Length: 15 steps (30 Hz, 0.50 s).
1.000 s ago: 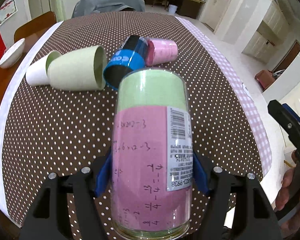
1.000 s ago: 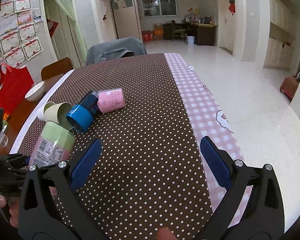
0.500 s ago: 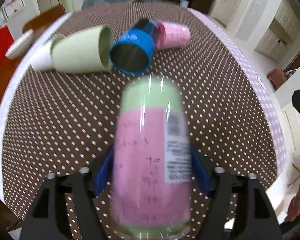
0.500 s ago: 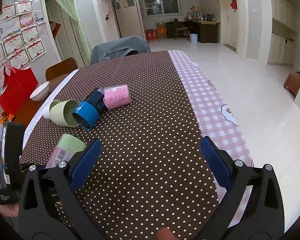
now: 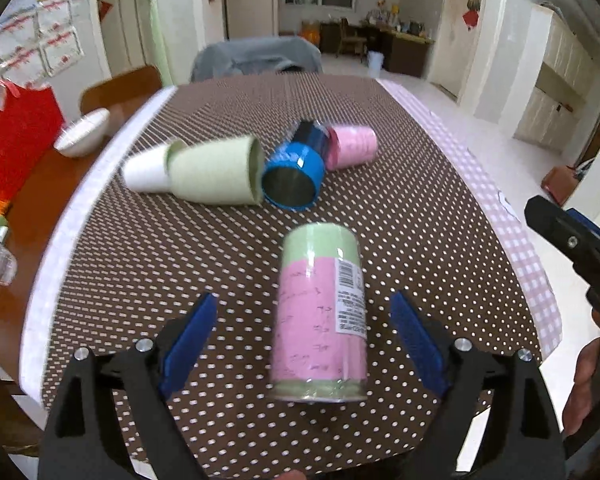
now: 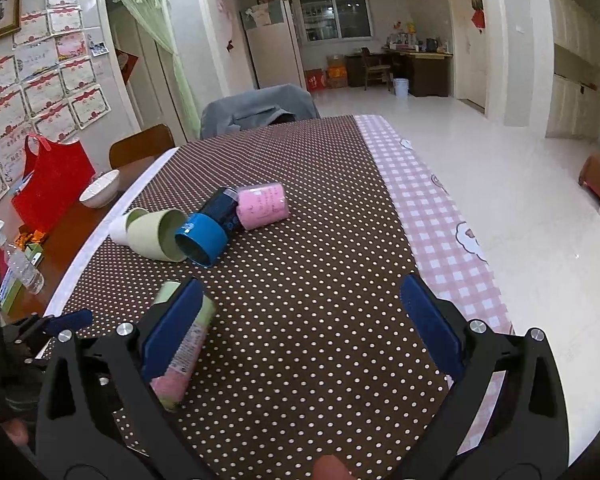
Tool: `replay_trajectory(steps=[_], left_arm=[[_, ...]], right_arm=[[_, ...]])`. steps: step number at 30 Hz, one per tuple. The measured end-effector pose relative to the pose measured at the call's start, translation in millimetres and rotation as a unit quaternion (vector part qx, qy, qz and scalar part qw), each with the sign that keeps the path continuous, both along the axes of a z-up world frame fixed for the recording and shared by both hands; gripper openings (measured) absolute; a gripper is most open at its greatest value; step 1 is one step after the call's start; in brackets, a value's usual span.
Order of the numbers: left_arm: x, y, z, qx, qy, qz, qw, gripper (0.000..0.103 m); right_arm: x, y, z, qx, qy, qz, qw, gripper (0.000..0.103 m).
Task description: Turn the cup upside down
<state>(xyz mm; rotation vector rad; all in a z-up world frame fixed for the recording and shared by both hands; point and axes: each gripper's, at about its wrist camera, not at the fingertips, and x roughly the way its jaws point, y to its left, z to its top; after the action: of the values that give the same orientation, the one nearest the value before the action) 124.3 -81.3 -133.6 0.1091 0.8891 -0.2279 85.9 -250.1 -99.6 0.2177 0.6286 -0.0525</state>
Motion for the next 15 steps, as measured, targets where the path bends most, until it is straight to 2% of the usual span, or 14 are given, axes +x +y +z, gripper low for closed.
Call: replay_trajectory(steps=[3,15], left_arm=[[-9.1,7.1,10.0,-0.001,-0.003,-0.003,1.0,0.087],[-48.5,40.5,58.8,-0.021,-0.09,0.041,0.9949,0.087]], right_arm=[[-4.7,5.6,5.2,-0.002,-0.008,0.006,1.0,0.097],[-13.7,33.0,19.5,-0.009,-0.022,0.034,0.999,0.097]])
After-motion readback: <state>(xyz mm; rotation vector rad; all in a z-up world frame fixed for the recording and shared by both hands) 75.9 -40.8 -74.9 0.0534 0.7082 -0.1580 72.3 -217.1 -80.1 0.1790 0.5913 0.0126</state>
